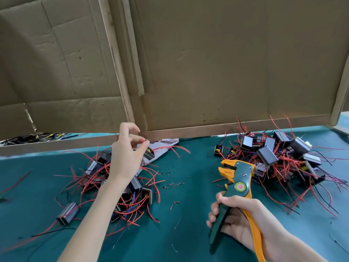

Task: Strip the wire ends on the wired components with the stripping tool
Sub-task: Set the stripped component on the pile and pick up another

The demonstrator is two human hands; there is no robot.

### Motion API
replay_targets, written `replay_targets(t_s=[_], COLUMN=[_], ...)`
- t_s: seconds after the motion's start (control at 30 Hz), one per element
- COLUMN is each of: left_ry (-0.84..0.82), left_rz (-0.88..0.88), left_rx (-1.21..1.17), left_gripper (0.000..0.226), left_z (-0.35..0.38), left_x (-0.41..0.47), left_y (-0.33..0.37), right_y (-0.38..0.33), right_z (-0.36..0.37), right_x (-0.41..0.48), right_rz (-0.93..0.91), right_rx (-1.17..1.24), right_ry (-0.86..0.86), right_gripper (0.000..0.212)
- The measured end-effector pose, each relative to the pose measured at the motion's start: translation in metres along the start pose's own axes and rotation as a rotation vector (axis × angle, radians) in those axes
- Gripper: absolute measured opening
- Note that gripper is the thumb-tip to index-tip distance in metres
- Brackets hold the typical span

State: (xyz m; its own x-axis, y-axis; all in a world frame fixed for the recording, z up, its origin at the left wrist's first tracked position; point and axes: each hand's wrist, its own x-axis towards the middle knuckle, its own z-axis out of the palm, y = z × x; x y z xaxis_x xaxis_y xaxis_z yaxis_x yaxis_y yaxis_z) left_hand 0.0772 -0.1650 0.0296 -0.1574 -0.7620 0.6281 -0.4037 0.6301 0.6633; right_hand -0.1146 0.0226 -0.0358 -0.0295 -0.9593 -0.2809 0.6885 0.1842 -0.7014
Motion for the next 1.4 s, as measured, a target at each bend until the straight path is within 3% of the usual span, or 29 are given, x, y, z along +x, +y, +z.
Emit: replay_targets(t_s=[0.1,0.23,0.43,0.53,0.63,0.77,1.07,1.4], left_ry=[-0.026,-0.145,-0.357,-0.459,-0.492,-0.454,-0.478,-0.766], left_rz=[-0.068,-0.147,-0.233,-0.307,-0.308,-0.399,-0.346,-0.243], left_rx=[-0.306,-0.611,-0.800,-0.770,-0.650,-0.675,-0.735,-0.627], left_gripper=[0.038,0.016,0.013,0.025,0.006,0.006,0.014,0.008], left_z=[0.008,0.020,0.042,0.053,0.062,0.066,0.059,0.037], left_x=[-0.003,-0.011,-0.031,-0.044,-0.055,-0.056,-0.054,-0.044], left_y=[0.019,0.041,0.053,0.053,0.052,0.050,0.062,0.069], right_y=[0.000,-0.002,-0.004,-0.004,-0.004,-0.005,-0.007,-0.010], right_z=[0.001,0.002,-0.002,-0.007,-0.012,-0.012,-0.006,-0.014], right_x=[-0.001,-0.003,-0.002,0.000,0.002,0.002,-0.003,-0.006], right_rz=[-0.002,-0.022,-0.085,-0.111,-0.107,-0.123,-0.162,-0.164], right_rx=[-0.001,-0.021,-0.085,-0.104,-0.102,-0.108,-0.141,-0.334], right_ry=[-0.001,0.002,-0.043,-0.069,-0.091,-0.099,-0.135,-0.405], right_gripper=[0.010,0.010,0.020,0.023,0.026,0.024,0.023,0.023])
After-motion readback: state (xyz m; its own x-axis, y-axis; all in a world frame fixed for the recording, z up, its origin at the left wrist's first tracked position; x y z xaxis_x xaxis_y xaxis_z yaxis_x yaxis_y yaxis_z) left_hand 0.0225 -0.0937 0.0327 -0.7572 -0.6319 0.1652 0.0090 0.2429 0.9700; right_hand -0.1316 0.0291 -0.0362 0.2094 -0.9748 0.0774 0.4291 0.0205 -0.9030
